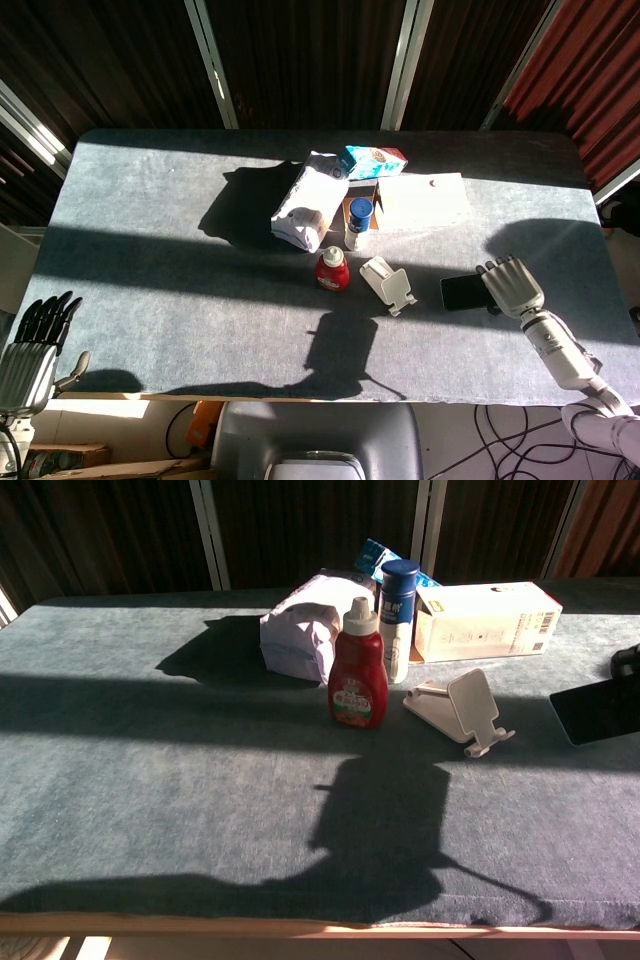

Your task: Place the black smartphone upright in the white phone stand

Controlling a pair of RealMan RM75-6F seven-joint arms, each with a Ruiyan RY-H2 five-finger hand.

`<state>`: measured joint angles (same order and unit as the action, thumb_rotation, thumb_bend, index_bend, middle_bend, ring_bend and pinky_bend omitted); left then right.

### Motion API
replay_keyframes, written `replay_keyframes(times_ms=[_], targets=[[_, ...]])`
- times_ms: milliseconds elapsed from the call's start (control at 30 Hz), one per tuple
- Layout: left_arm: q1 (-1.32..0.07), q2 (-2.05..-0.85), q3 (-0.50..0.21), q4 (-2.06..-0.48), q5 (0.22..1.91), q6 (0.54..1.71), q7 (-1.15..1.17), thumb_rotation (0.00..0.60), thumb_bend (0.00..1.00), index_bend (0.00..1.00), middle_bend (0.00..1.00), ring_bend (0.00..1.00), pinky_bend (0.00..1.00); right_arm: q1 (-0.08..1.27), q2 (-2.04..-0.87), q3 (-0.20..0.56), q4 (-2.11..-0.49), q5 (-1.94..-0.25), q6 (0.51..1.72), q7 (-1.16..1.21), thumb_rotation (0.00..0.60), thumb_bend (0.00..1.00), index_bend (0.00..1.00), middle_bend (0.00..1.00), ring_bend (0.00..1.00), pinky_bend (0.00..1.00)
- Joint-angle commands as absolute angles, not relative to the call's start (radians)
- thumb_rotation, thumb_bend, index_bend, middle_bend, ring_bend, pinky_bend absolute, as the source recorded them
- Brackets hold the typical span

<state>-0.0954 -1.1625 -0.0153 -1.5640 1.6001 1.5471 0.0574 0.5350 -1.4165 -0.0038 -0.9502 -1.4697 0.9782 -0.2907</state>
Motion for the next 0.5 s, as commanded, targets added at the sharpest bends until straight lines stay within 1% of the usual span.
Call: replay_keyframes(times_ms=[33, 167, 233, 367, 500], targets=[[-0.096, -1.163, -0.015, -1.564, 1.601, 1.546, 0.058, 0.6, 0.37, 0.0, 0.03, 0.0, 0.05, 0.54, -1.415, -0.008, -0.933, -1.5, 1.008, -0.342, 0.6, 0.31, 0.98, 0.72, 0.6, 0.6], [-0.095, -1.163, -0.015, -1.565, 1.601, 1.548, 0.059, 0.6, 0.37, 0.0, 0.03, 0.0, 0.05, 0.559, -1.403, -0.025, -0.896, -1.586, 1.095, -0.485, 0.6, 0.31, 0.98, 0.72, 0.61, 0.61], [-0.096, -1.163, -0.014, -1.564, 1.603, 1.547, 0.058, 0.6, 0.37, 0.0, 0.03, 0.0, 0.05, 0.589, -1.382, -0.044, -0.864, -1.676, 1.168, -0.552, 0.6, 0.3, 0.98, 0.72, 0.61, 0.61], [-0.098, -1.163, -0.014, -1.563, 1.603, 1.542, 0.058, 0.6, 0.37, 0.0, 0.03, 0.0, 0.05, 0.632, -1.358, -0.068, -0.816, -1.777, 1.239, -0.571, 0.6, 0.31, 0.98, 0.72, 0.61, 0.61], [-0.1, -1.165, -0.014, -1.565, 1.602, 1.536, 0.064, 0.6, 0.37, 0.0, 0.03, 0.0, 0.05, 0.699, -1.329, -0.09, -0.783, -1.873, 1.276, -0.59, 0.6, 0.3, 0.98, 0.72, 0.6, 0.61]])
